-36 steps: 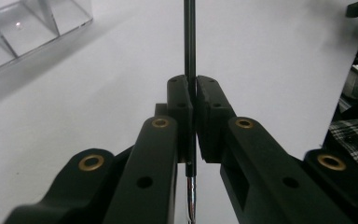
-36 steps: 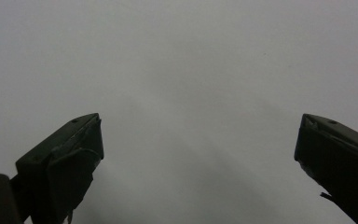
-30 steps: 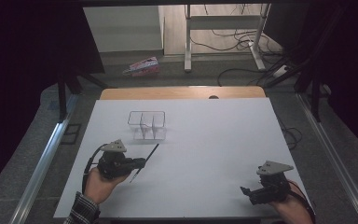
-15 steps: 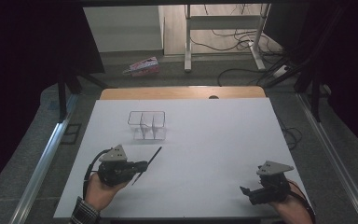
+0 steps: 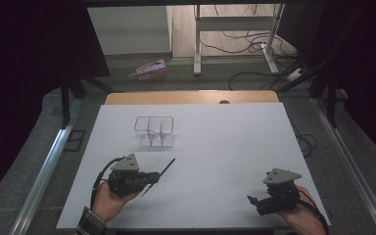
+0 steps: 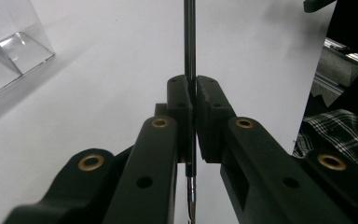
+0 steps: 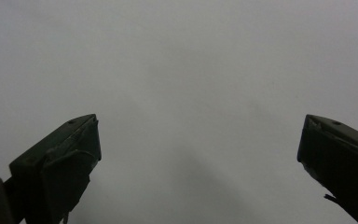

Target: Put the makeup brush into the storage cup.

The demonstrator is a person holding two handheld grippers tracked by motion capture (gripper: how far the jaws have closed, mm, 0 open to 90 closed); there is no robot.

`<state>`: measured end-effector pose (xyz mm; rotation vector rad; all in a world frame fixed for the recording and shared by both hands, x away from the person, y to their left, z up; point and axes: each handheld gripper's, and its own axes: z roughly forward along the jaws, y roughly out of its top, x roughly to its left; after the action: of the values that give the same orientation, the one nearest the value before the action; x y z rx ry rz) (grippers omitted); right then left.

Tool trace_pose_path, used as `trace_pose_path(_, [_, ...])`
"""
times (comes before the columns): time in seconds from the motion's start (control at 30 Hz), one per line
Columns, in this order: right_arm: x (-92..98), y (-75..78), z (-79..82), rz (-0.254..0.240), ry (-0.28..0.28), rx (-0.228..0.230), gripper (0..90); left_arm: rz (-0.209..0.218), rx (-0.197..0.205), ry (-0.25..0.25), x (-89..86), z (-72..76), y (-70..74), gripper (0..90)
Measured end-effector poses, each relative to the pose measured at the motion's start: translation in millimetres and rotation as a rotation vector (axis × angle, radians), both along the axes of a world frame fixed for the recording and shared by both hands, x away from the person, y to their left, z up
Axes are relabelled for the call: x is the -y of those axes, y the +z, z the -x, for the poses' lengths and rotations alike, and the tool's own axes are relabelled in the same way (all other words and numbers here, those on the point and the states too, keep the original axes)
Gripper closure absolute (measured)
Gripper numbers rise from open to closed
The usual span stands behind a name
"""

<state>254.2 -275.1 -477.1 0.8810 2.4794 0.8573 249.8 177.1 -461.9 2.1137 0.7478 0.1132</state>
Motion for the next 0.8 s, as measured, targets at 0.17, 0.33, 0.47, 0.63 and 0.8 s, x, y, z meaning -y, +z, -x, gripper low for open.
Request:
trace_pose_path(0.17, [-14.0, 3.9, -0.6, -0.005, 0.021, 0.004, 0.0, -0.001, -0.001, -0.015, 3.4, -0.2, 0.6, 86.1])
trace_pose_path(0.33, [-24.2, 7.4, -0.5, -0.032, 0.036, 0.0, 0.0, 0.006, -0.007, -0.026, 6.3, -0.3, 0.1, 86.1])
trace_pose_path(0.47, [-31.7, 9.6, -0.7, -0.038, 0.058, 0.001, 0.0, 0.011, -0.015, -0.039, 9.3, -1.0, -0.3, 86.0])
trace_pose_path(0.63, [-45.7, 12.3, 0.7, 0.005, 0.114, 0.018, 0.0, 0.021, -0.022, -0.055, 13.7, -2.1, -0.8, 86.0])
trace_pose_path(0.8, [-57.3, 15.0, 0.0, 0.041, 0.145, 0.034, 2.9, 0.024, -0.029, -0.069, 18.5, -3.1, -1.4, 86.0])
